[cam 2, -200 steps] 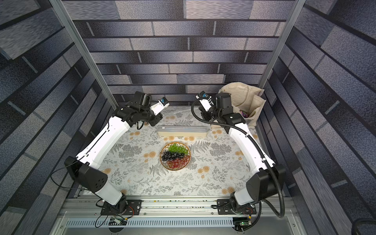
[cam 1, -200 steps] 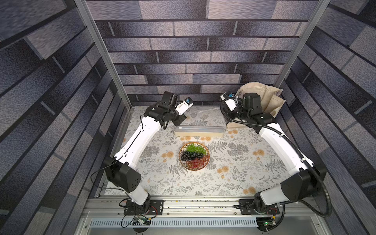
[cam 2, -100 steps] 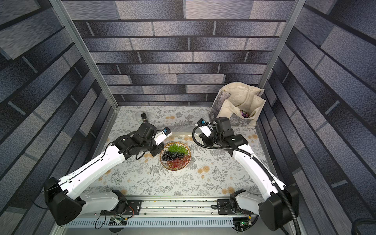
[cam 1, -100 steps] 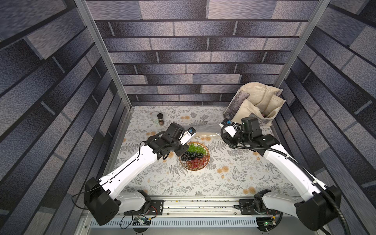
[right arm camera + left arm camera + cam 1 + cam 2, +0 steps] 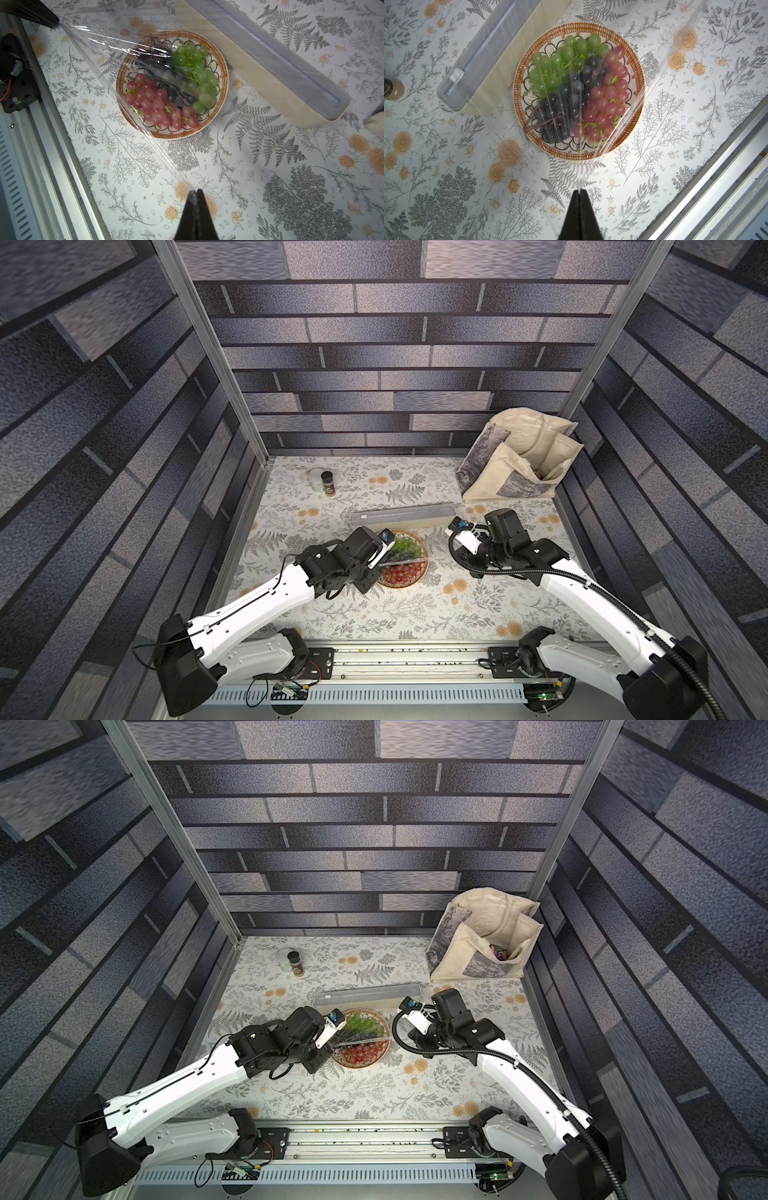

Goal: Wrap the plate with plastic wrap
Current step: Cover the plate with plastic wrap.

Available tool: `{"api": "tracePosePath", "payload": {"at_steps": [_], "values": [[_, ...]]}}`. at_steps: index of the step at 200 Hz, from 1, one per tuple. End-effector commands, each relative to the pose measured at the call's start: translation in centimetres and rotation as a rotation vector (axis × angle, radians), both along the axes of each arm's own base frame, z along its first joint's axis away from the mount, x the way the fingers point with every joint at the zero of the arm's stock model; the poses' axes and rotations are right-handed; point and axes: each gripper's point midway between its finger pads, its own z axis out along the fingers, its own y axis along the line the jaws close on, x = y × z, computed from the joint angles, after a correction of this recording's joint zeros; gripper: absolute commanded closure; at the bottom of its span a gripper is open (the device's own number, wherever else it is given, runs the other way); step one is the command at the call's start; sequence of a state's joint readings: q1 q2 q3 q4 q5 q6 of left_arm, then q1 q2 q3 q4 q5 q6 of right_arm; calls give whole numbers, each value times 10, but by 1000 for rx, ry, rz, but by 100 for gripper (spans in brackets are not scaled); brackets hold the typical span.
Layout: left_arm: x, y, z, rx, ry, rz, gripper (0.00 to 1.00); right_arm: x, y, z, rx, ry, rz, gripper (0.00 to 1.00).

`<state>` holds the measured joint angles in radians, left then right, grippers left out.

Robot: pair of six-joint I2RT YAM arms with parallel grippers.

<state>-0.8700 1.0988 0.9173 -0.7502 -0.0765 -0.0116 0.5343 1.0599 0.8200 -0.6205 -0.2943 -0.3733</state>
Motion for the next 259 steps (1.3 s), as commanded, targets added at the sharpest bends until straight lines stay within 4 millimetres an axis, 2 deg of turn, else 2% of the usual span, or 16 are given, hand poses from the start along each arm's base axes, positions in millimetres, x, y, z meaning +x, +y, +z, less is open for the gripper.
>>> {"api": "tracePosePath", "payload": {"at_steps": [1,43,101,158,200,259], "values": [[-10,9,-8,-31,61,118,100,-15,-4,-16,-34,63,-10,100],[-27,16,-35,-30,144,243,100,-26,2,-33,-57,104,22,100],[-37,42,-67,-7,173,400,100,-39,15,-55,-82,165,50,100],[-43,37,-88,8,240,405,100,-44,19,-71,-172,192,101,100],[-49,32,-102,45,298,403,100,-50,14,-83,-235,219,134,100],[-51,33,-110,72,326,423,100,-61,3,-100,-325,258,181,100]]}}
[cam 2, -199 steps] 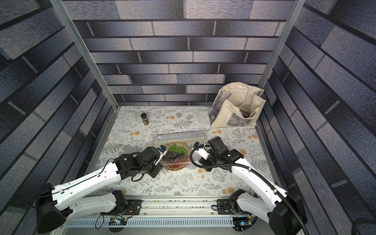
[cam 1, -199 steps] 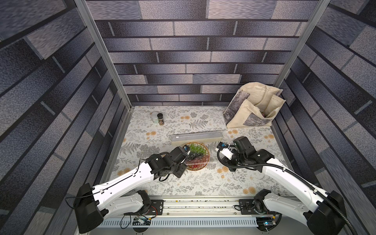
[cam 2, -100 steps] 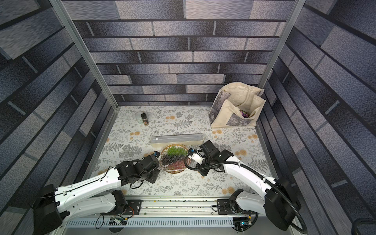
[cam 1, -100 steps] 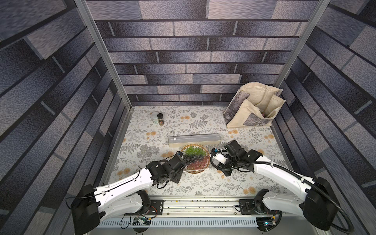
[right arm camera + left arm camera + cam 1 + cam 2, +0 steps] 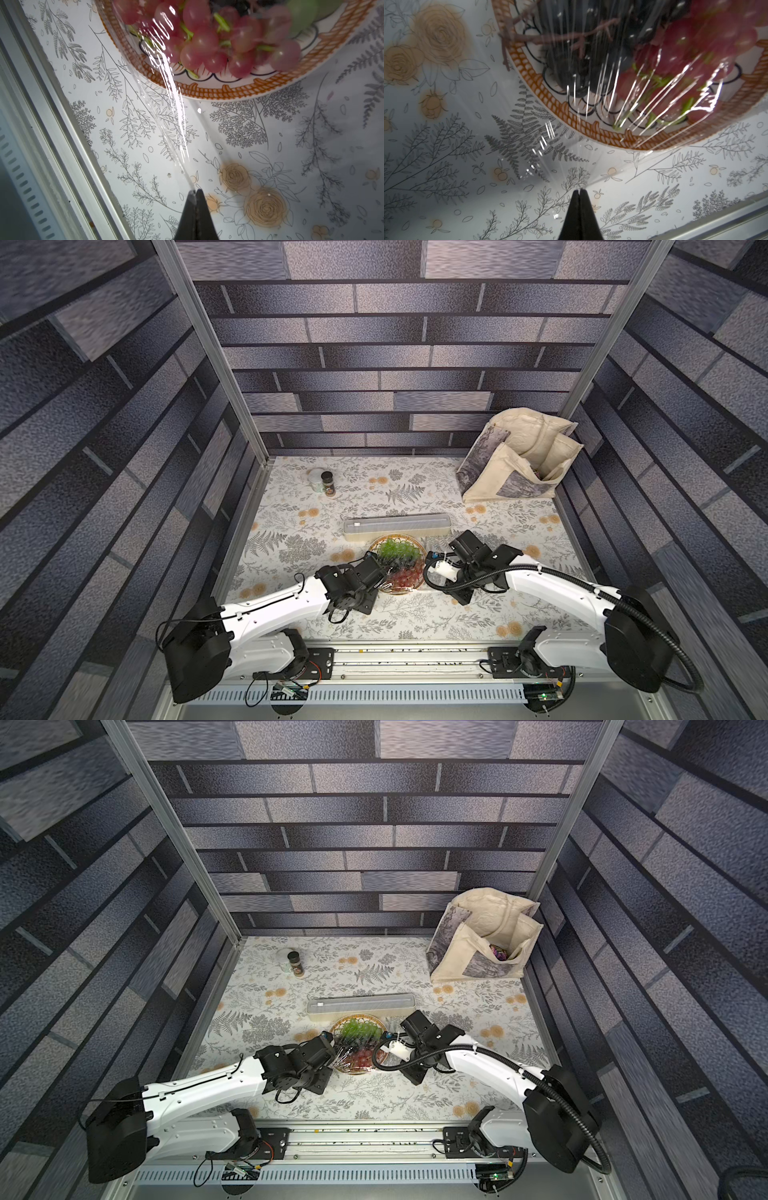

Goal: Wrap the plate with plastic wrap
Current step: Cover the plate with plastic wrap.

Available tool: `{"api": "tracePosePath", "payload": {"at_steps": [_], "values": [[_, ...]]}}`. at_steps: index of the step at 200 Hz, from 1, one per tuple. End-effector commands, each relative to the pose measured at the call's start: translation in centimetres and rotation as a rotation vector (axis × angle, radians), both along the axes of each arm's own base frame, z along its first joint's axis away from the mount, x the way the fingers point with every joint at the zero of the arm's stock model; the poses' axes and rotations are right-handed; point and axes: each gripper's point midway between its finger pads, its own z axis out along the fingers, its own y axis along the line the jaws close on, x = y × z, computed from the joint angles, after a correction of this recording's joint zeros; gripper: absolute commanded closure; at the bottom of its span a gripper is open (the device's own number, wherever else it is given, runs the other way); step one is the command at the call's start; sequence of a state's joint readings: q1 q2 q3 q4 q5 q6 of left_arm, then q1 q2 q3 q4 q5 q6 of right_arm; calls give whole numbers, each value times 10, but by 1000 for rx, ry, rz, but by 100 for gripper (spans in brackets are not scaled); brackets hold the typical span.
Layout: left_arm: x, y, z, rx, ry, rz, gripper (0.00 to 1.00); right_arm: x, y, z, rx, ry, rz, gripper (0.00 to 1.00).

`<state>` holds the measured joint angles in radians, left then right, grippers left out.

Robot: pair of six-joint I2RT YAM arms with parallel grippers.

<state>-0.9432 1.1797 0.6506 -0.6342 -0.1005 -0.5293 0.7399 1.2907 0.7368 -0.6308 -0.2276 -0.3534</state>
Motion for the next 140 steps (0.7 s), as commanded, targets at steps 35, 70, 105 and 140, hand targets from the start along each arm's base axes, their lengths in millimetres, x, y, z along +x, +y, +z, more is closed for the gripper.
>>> {"api": "tracePosePath", "payload": {"at_steps": [35,70,105,140], "values": [[-14,12,-12,54,80,26,100,-4,-18,-21,-142,21,50,100],[-12,20,-15,62,95,70,100,8,-11,-28,-150,8,41,100],[-6,24,-17,57,107,100,100,24,0,-35,-133,-21,-1,100],[0,20,-22,41,141,95,100,37,8,-43,-111,-38,-69,100]]}}
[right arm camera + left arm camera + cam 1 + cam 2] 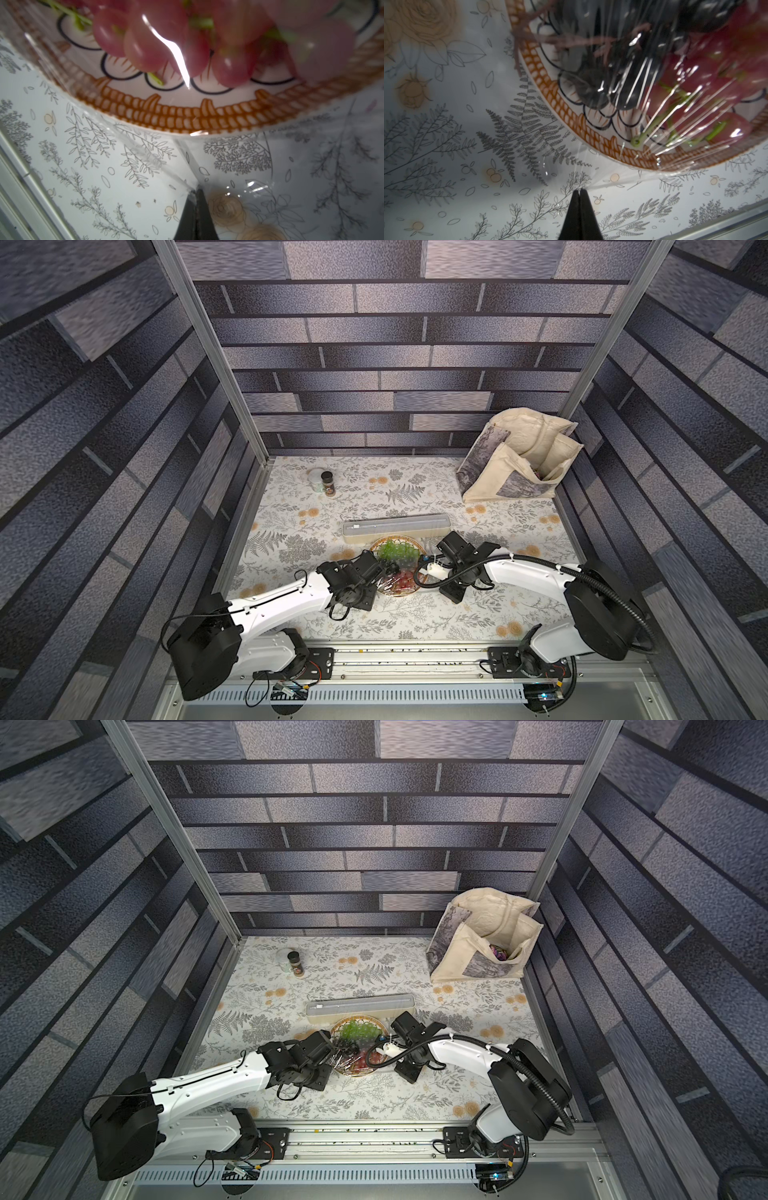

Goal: Wrap the plate with plastic wrap
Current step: Cover the plate with plastic wrap.

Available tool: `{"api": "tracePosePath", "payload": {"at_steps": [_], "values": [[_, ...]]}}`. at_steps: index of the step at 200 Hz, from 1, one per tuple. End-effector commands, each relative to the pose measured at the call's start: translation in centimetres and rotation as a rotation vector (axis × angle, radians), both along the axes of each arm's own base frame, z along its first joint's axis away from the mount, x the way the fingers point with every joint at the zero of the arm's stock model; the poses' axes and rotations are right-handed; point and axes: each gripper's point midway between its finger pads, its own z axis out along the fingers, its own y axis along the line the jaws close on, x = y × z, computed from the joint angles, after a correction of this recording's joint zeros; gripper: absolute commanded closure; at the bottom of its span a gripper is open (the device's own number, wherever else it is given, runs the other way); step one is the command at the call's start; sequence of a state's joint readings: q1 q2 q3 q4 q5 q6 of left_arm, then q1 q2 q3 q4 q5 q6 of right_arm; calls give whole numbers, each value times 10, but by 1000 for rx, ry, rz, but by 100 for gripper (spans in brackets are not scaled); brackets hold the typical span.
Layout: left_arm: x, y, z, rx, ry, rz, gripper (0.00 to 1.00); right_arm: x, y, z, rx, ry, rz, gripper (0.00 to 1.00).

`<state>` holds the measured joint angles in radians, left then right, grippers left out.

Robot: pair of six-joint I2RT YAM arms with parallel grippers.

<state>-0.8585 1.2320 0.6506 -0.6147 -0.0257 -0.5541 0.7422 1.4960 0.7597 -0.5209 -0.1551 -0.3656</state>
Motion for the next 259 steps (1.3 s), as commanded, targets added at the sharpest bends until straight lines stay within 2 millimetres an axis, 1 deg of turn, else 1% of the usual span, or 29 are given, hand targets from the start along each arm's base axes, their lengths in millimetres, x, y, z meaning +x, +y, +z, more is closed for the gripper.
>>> {"api": "tracePosePath", "payload": {"at_steps": [1,24,36,50,63,79,88,95,111,121,130,141,153,165,172,182,191,201,206,218,230,243,258,259], "values": [[-6,15,-11,63,64,6,100,15,3,-4,-13,-44,-64,100],[2,18,-14,68,70,24,100,24,-2,-8,-47,-79,-106,100],[7,21,-13,82,68,39,94,27,-4,-6,-46,-84,-121,100],[12,23,-12,87,65,45,84,32,-4,0,-30,-104,-139,86],[14,25,-8,88,54,52,72,38,-6,9,-14,-130,-162,68],[16,28,0,63,41,76,57,44,-8,24,9,-168,-180,50],[16,33,5,46,31,99,53,47,-11,33,15,-187,-187,41],[15,35,11,22,23,116,50,47,-13,40,21,-196,-185,37],[15,40,28,-58,-5,163,42,49,-17,58,35,-214,-195,27],[14,41,42,-131,-24,206,37,49,-16,74,62,-218,-205,24],[13,41,55,-217,-35,267,35,49,-11,91,110,-212,-226,21],[9,36,68,-355,-22,359,33,45,-4,112,186,-186,-268,16],[3,26,74,-509,21,458,33,41,2,130,265,-137,-350,11],[-3,16,71,-642,90,553,34,31,9,138,345,-49,-436,7],[-5,13,67,-695,123,606,34,26,14,138,394,18,-499,5],[-7,8,61,-745,150,650,34,18,20,133,452,118,-596,2],[-6,6,57,-770,145,666,33,14,24,125,498,210,-693,0],[-4,5,52,-782,134,687,32,9,30,111,533,312,-782,0],[-2,4,50,-796,132,695,31,9,34,108,553,356,-818,0],[1,1,42,-823,145,729,31,6,40,92,560,450,-889,0],[4,-3,36,-857,153,745,30,7,48,82,564,504,-923,0],[7,-4,33,-869,144,753,30,11,55,77,588,526,-942,0],[9,-2,28,-852,134,765,27,19,56,70,602,522,-996,0],[10,-3,30,-863,128,761,27,19,56,69,602,520,-1000,0]]}}
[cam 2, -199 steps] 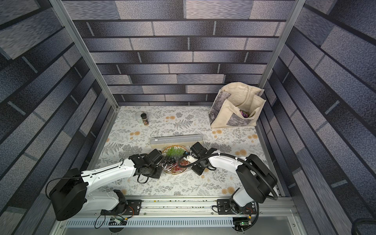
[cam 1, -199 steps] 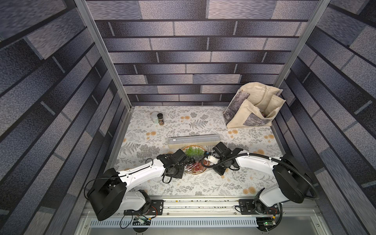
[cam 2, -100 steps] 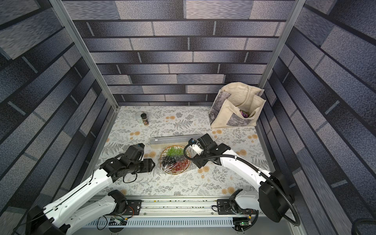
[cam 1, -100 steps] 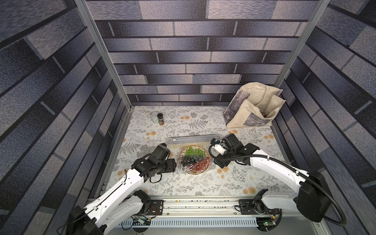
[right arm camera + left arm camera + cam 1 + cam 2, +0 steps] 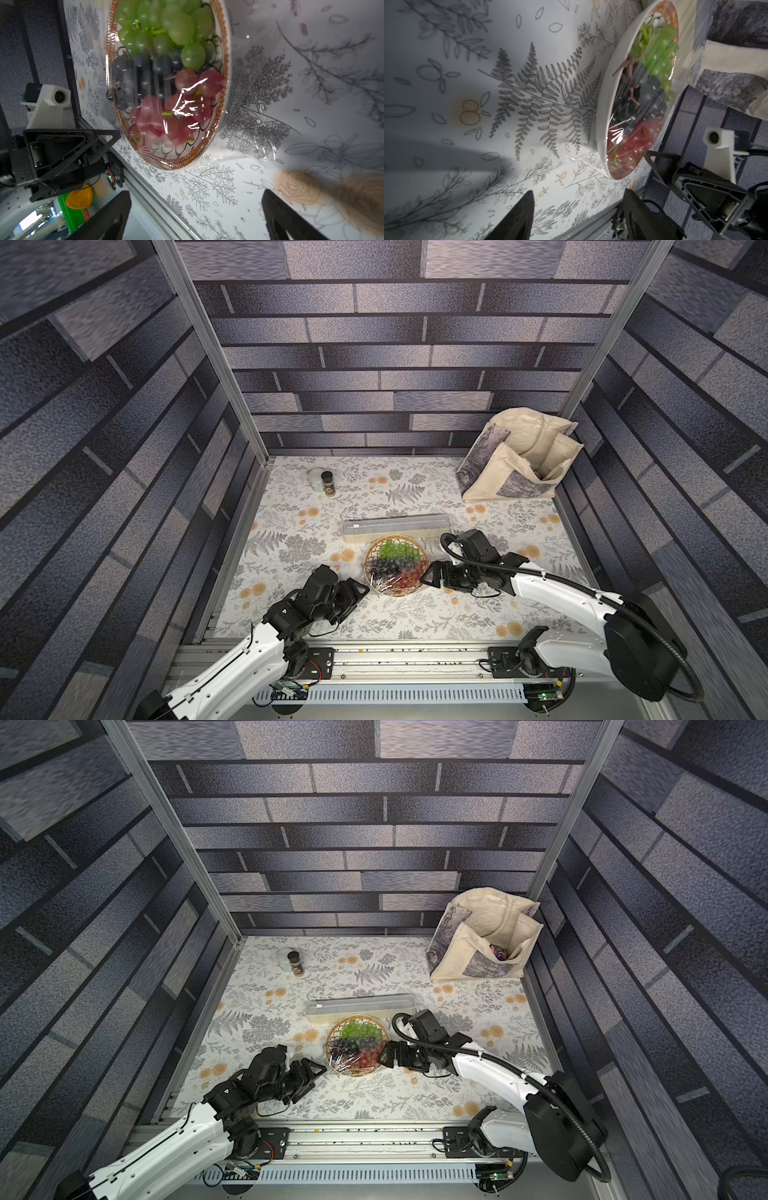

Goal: Wrap the plate with plastic wrap
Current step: Cover the plate with plastic wrap.

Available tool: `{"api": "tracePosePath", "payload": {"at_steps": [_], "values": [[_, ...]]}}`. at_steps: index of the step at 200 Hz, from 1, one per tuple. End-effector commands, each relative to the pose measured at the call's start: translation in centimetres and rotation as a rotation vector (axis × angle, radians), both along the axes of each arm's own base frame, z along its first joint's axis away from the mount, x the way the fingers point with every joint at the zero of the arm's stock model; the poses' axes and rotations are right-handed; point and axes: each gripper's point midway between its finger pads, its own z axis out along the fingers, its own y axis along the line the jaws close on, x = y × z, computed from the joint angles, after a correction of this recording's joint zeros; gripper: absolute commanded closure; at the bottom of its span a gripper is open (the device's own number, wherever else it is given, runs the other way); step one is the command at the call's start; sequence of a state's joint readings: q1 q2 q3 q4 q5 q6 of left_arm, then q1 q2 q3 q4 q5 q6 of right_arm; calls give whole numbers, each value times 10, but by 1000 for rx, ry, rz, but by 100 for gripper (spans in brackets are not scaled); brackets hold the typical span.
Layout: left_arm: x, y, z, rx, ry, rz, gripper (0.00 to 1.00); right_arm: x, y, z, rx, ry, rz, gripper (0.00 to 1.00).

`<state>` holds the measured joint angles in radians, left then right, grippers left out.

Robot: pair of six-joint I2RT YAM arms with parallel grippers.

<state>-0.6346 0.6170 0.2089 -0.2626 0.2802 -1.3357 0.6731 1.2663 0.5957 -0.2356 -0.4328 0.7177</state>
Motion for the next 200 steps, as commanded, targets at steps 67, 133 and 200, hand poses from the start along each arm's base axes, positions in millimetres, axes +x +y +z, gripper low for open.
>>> {"api": "tracePosePath", "payload": {"at_steps": [67,133,200], "values": [[27,-7,5,-89,-54,86,24,36,26,-7,125,72,-230,0],[36,-16,-4,-87,-12,58,21,44,51,-9,252,128,-258,0],[60,-43,7,-138,-50,4,21,53,68,-2,383,125,-294,0]]}}
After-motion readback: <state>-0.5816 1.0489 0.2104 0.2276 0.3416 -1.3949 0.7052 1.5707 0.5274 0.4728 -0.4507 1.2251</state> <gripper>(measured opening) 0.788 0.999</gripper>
